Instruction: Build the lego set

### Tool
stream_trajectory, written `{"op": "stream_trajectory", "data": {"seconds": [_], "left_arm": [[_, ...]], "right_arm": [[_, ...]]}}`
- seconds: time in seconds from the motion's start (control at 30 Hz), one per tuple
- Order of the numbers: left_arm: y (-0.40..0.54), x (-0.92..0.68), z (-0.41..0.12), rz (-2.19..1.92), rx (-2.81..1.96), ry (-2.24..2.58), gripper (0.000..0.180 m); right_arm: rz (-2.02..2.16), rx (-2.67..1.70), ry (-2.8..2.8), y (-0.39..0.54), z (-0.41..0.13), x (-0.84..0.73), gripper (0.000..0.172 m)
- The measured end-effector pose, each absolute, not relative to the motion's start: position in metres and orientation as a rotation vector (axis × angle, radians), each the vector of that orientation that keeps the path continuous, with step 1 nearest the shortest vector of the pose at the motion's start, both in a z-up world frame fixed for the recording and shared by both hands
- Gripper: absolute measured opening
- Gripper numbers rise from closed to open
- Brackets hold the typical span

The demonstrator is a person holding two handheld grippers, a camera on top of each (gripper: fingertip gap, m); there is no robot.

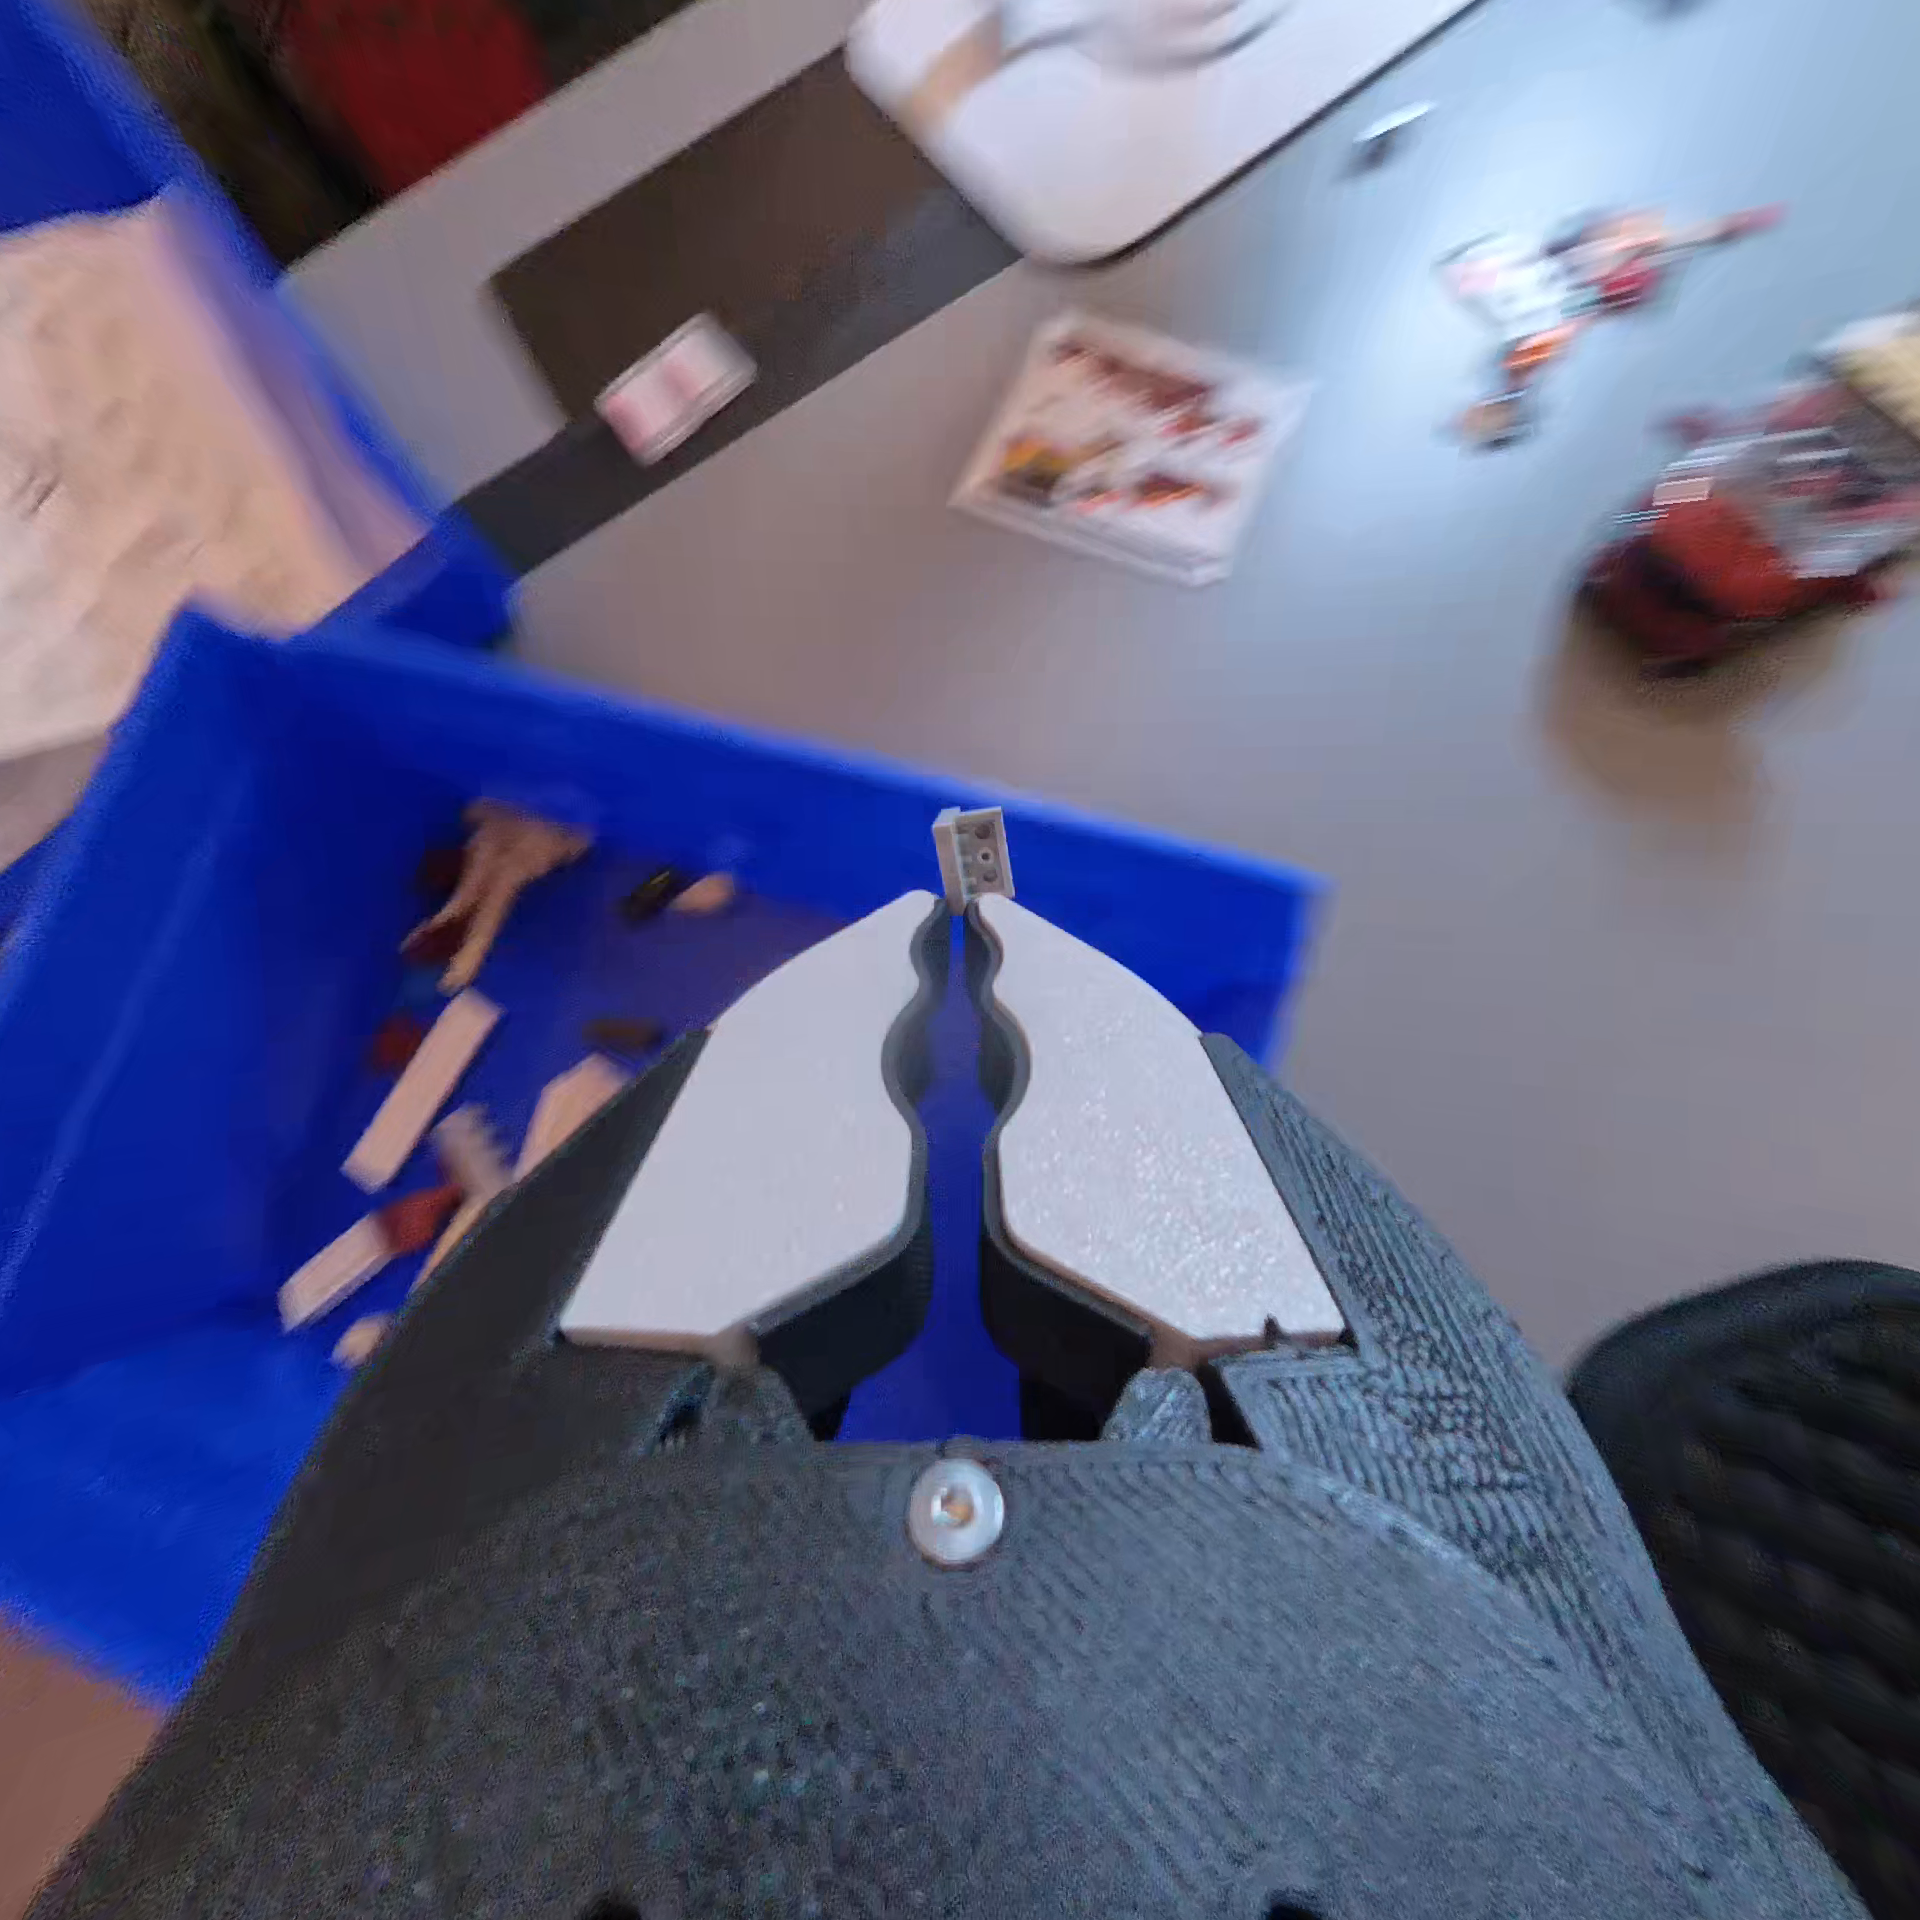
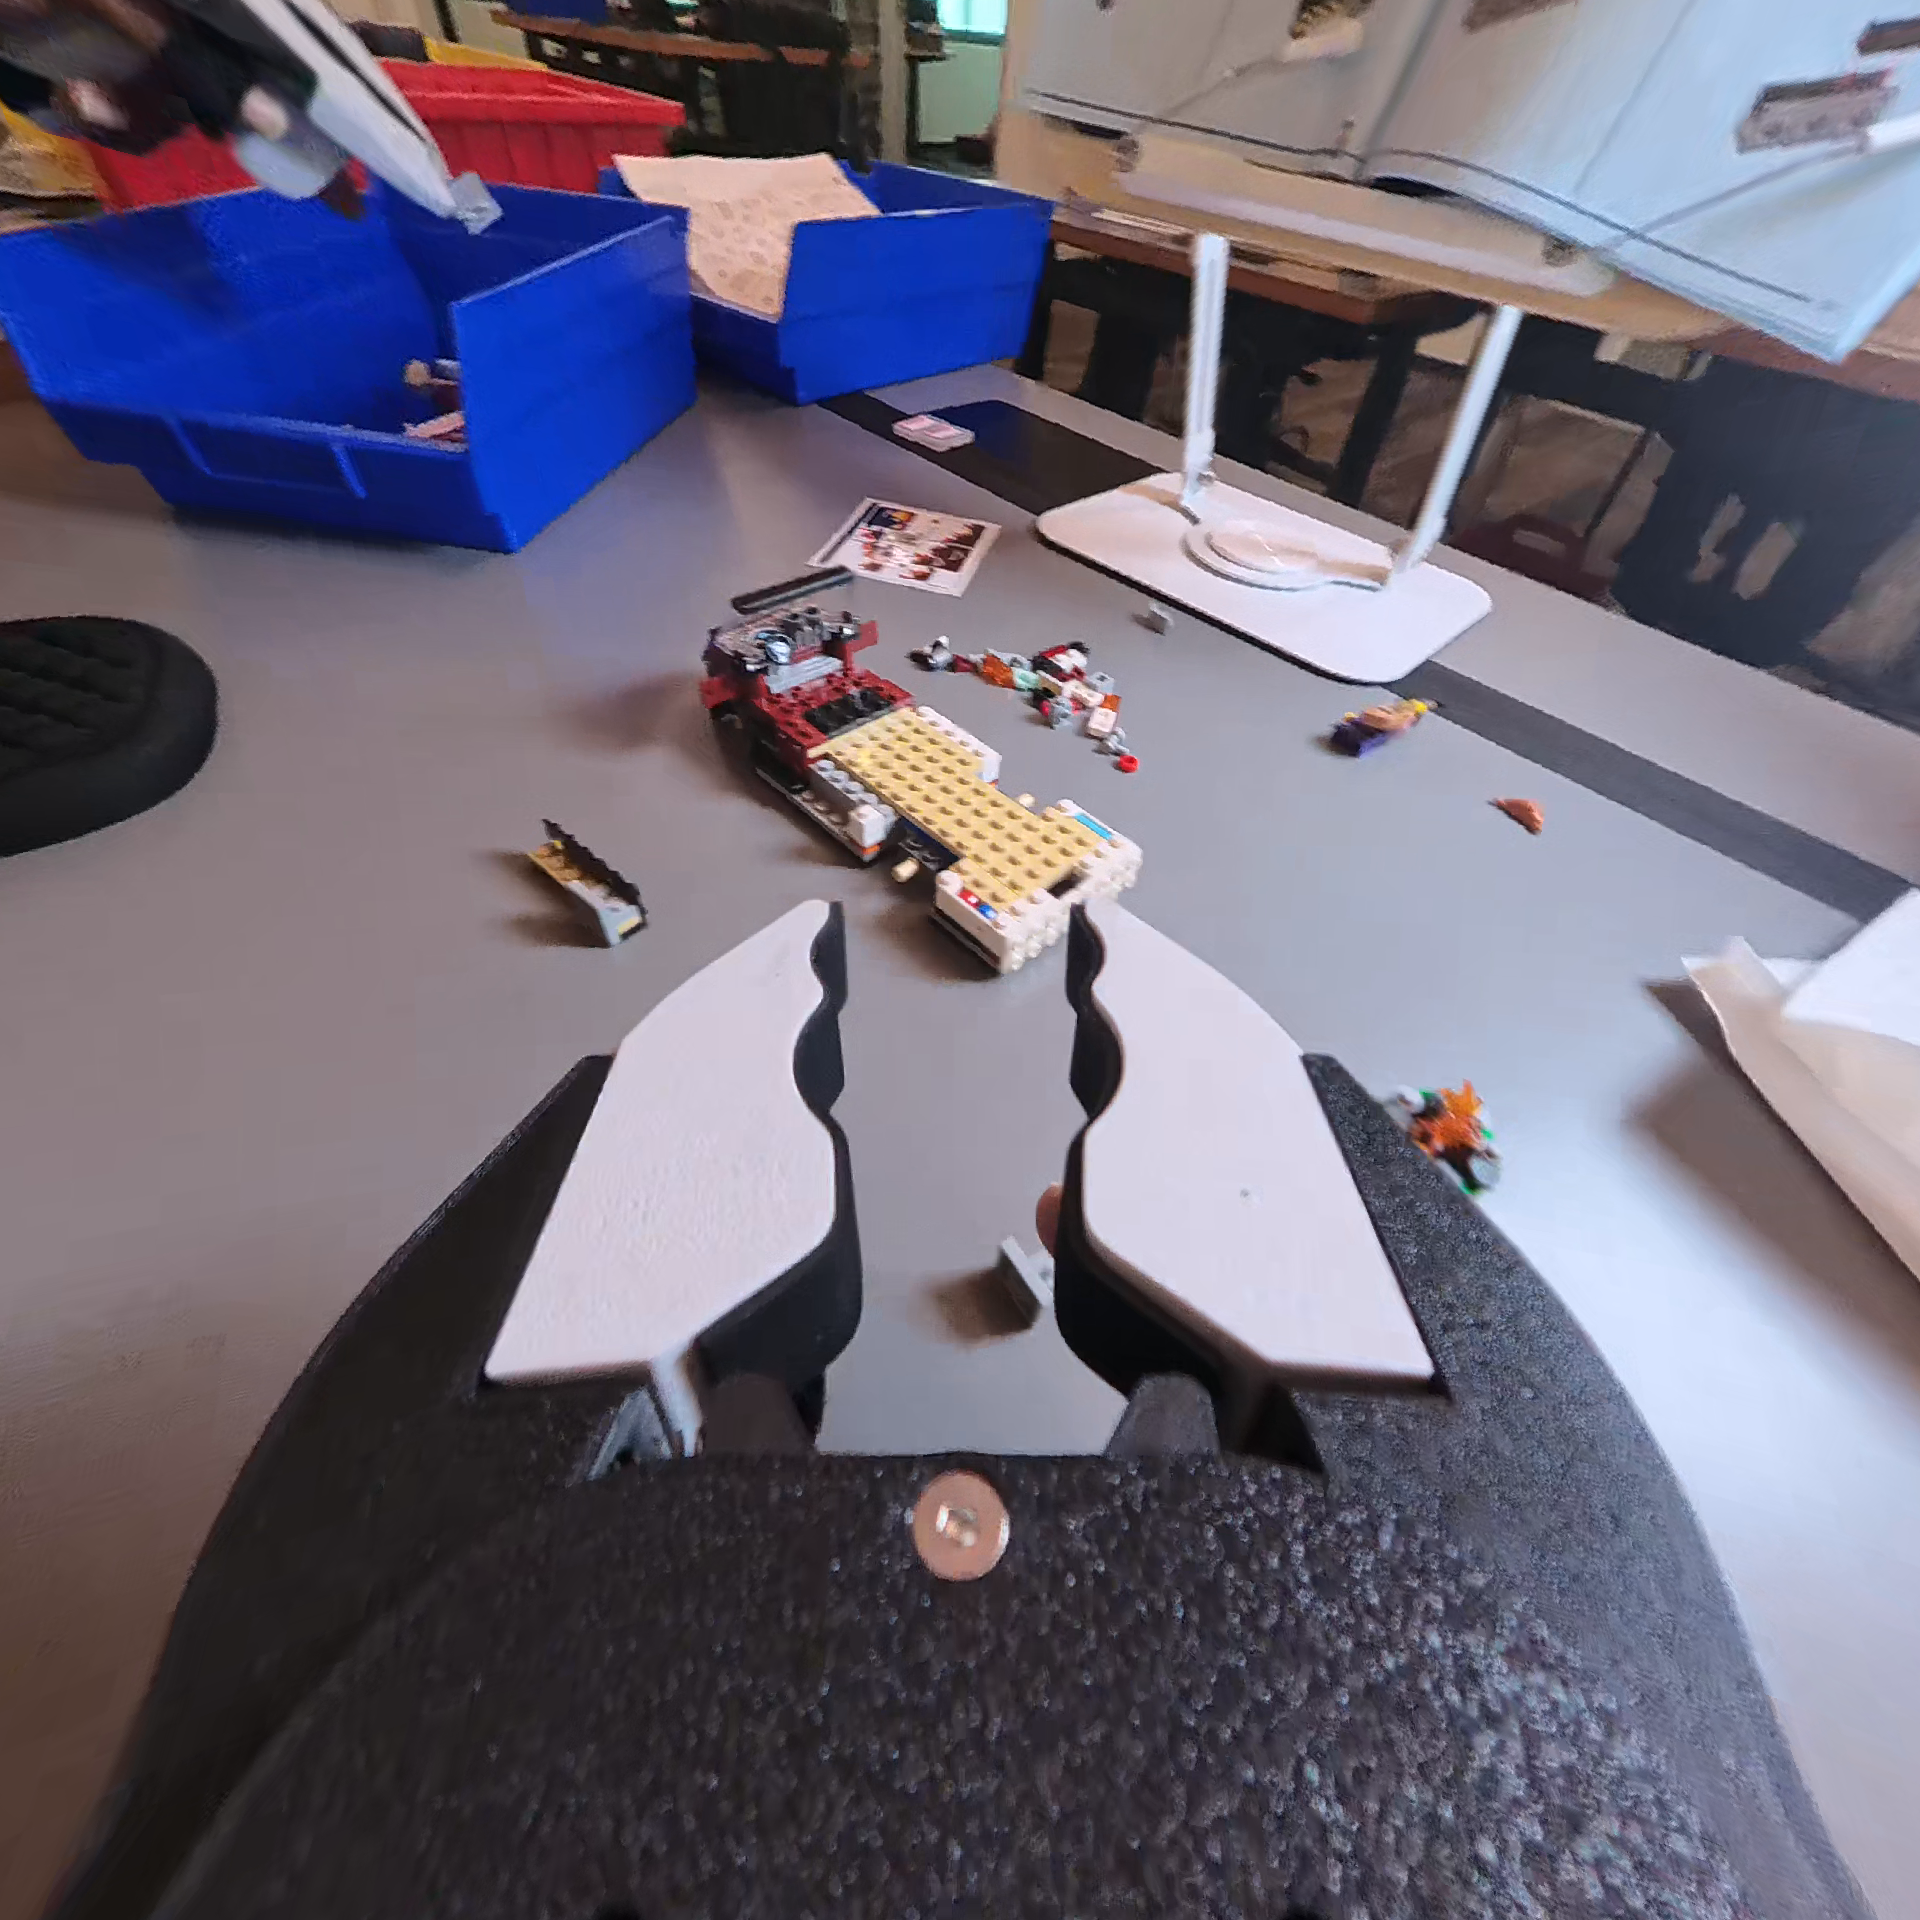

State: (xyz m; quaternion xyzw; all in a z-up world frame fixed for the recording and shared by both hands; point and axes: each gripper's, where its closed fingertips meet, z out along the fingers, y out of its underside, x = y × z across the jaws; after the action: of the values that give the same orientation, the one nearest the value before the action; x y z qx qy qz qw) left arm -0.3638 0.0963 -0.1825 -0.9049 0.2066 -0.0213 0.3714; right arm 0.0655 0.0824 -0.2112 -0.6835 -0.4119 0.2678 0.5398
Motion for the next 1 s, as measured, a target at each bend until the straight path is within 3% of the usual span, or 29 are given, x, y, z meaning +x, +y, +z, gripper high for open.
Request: {"op": "stream_trajectory", "data": {"seconds": [0.23,0.43,0.83,1.0], "left_arm": [[0.037,-0.136,-0.170,-0.645,-1.909,0.905,0.003],[0.008,-0.047,-0.185,-0.963,-1.817,1.024,0.003],[0.002,-0.036,-0.199,-1.061,-1.808,1.048,0.004],[0.031,-0.076,-0.220,-0.780,-1.877,1.069,0.026]], "right_arm": [[0.656,-1.349,-1.237,0.039,-0.186,-0.002,0.037],[0.607,-1.203,-1.361,0.015,-0.177,-0.032,0.032],[0.641,-1.238,-1.483,0.004,-0.199,-0.036,0.019],[0.626,-1.653,-1.717,0.027,-0.261,0.003,0.019]]}}
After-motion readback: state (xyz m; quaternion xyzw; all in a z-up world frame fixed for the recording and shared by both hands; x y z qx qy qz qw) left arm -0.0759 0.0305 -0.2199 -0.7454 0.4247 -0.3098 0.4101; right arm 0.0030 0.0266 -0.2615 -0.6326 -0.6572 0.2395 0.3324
